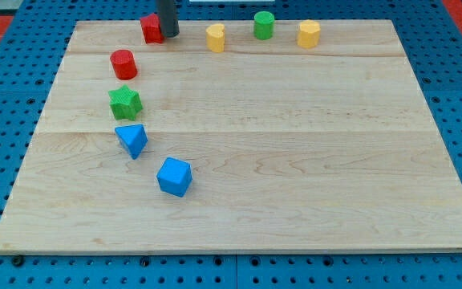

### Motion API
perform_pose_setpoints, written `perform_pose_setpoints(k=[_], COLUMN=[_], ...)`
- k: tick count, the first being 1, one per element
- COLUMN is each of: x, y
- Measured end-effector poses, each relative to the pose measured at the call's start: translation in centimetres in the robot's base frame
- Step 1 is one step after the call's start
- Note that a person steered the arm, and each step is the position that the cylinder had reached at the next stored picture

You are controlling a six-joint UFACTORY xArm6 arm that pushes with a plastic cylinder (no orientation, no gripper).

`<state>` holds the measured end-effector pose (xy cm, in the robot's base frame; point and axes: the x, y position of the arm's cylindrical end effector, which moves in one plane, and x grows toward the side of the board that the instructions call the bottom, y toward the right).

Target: Slide red star towards red circle

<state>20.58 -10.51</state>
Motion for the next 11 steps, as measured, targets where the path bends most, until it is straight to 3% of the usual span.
perform_pose_setpoints(k=[1,2,3,5,6,7,8,9,10,11], x=[-1.4,-1.4,1.7,-1.3,-1.0,-0.6,1.0,2.6,1.6,4.0], y=[0.2,-4.0,-6.1,-8.9,-17.8,-17.3,-10.8,-9.2,-14.2,-17.7])
